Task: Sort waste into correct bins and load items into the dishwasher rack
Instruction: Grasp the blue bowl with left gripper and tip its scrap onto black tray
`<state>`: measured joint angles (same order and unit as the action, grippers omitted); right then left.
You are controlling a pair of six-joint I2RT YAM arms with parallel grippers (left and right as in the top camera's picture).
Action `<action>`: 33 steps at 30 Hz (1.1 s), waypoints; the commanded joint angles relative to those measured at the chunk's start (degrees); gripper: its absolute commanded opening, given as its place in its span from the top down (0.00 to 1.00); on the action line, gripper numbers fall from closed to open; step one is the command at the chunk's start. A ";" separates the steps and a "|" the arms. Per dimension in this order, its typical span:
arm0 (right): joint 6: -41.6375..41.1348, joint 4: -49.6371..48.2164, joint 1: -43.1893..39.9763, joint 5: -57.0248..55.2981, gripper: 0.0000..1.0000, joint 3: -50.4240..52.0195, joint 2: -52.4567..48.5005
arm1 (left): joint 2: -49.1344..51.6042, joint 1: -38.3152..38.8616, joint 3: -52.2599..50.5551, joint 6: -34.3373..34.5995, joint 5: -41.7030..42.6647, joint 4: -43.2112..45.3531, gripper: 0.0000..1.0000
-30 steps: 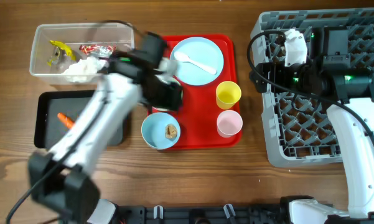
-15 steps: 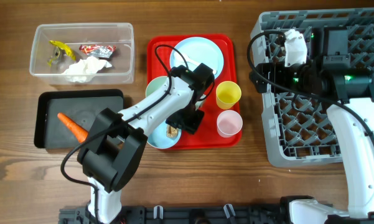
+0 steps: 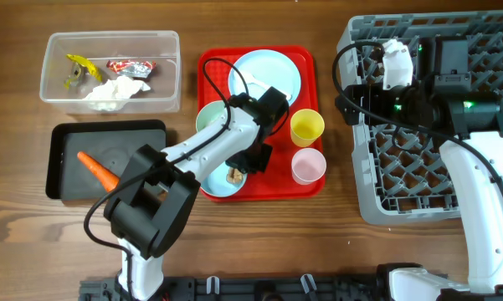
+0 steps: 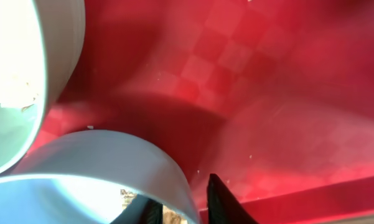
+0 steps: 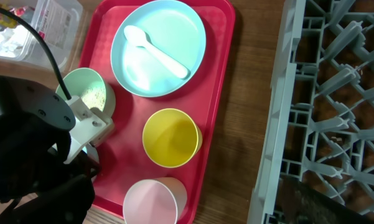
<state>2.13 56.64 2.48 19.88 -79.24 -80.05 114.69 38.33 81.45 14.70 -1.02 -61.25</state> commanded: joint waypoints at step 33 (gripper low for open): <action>-0.63 0.94 0.20 -2.27 0.02 -0.90 -0.37 | -14.49 -55.54 6.67 -23.80 42.53 -15.39 0.96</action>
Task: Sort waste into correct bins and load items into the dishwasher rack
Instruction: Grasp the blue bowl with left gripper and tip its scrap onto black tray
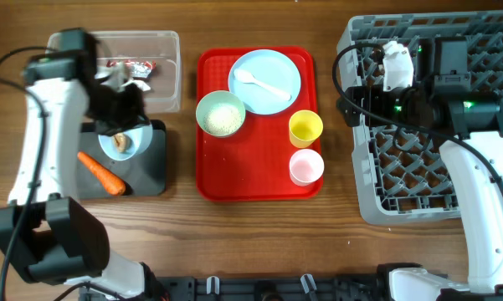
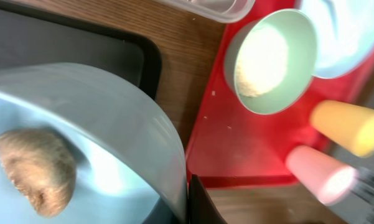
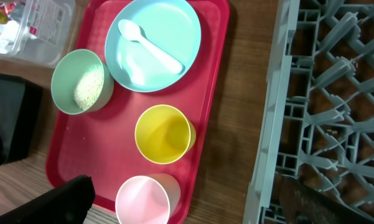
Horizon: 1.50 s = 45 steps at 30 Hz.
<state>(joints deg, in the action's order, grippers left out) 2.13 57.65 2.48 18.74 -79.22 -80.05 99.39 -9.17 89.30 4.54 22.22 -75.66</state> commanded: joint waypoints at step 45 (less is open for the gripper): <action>-1.29 -1.44 0.20 -1.09 0.00 -0.92 -0.44 | -12.87 5.29 -17.92 -13.68 22.80 18.99 0.96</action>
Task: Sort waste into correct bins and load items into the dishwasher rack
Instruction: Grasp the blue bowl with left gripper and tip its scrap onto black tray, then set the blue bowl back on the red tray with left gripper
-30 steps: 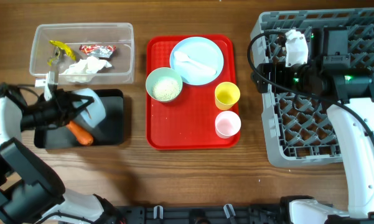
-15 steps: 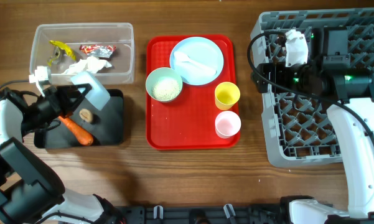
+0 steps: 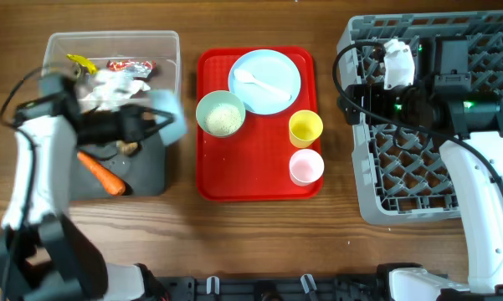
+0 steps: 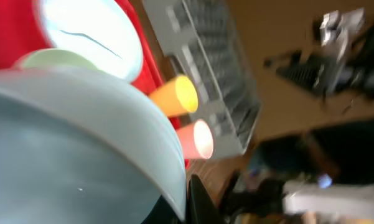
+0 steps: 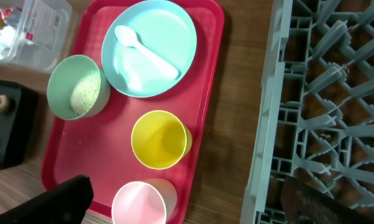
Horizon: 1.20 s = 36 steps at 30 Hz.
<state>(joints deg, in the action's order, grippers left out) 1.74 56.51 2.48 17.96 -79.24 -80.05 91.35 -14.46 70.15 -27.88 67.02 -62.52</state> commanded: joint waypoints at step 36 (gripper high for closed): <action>-0.83 -0.59 0.20 -0.33 0.00 -0.90 -0.44 | 18.03 58.45 17.27 40.11 -73.20 -5.46 0.51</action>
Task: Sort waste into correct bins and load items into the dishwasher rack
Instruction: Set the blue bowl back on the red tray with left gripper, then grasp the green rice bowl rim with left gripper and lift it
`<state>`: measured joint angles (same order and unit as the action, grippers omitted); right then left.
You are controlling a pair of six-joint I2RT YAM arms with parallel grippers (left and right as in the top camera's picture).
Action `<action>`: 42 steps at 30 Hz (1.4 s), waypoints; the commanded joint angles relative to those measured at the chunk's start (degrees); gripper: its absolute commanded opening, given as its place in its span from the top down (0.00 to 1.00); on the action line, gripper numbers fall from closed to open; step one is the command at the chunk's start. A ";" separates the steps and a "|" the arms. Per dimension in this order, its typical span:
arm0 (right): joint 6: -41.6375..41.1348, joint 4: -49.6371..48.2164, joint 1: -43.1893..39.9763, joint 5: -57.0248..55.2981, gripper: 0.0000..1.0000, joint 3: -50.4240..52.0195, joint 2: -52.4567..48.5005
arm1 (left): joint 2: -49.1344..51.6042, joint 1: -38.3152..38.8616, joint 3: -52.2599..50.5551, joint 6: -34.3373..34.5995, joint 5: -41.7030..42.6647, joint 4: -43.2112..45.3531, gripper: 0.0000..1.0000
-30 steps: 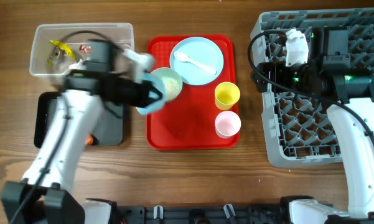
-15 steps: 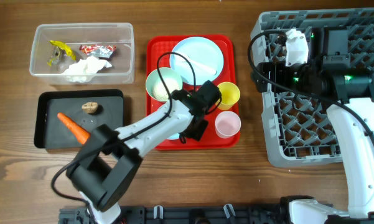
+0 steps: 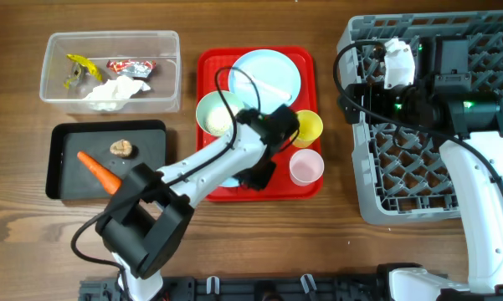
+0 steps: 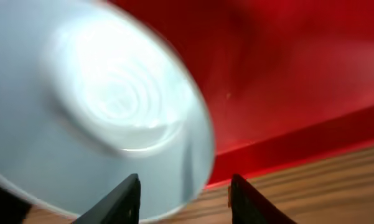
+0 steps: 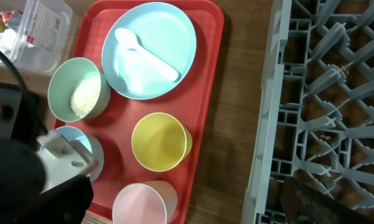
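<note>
The empty light-blue bowl (image 4: 93, 106) sits at the front left of the red tray (image 3: 259, 191). My left gripper (image 4: 185, 190) is open, and the bowl's right rim stands between its spread fingers. From overhead the left gripper (image 3: 262, 171) covers most of the bowl (image 3: 232, 178). A brown food lump (image 3: 121, 148) and a carrot (image 3: 99, 170) lie on the black tray (image 3: 67, 138). My right gripper (image 5: 187, 205) hangs open and empty at the left edge of the grey dishwasher rack (image 3: 402, 192).
On the red tray there are also a green bowl of rice (image 3: 216, 113), a blue plate with a white spoon (image 3: 272, 75), a yellow cup (image 3: 308, 127) and a pink cup (image 3: 307, 167). A clear bin (image 3: 109, 71) of wrappers stands at the back left.
My left gripper held the tipped blue bowl beside the black tray. Now the bowl rests empty on the red tray and the left gripper is open around its rim. The right arm has not moved.
My left gripper was shut on the rim of the blue bowl, with the food lump in it, on the red tray. Then it held the bowl over the black tray. Then the bowl was tipped and the lump lay on that tray. Now the bowl is back on the red tray, let go.
</note>
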<state>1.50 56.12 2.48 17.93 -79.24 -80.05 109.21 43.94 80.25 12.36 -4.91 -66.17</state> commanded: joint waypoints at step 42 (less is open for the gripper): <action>-0.15 -0.13 0.20 -0.33 0.00 -0.90 -0.44 | 12.74 -13.79 11.43 -4.39 0.50 14.88 0.70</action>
<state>1.50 56.14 2.48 17.96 -79.22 -80.05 120.97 29.89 93.17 8.01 -6.00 -52.29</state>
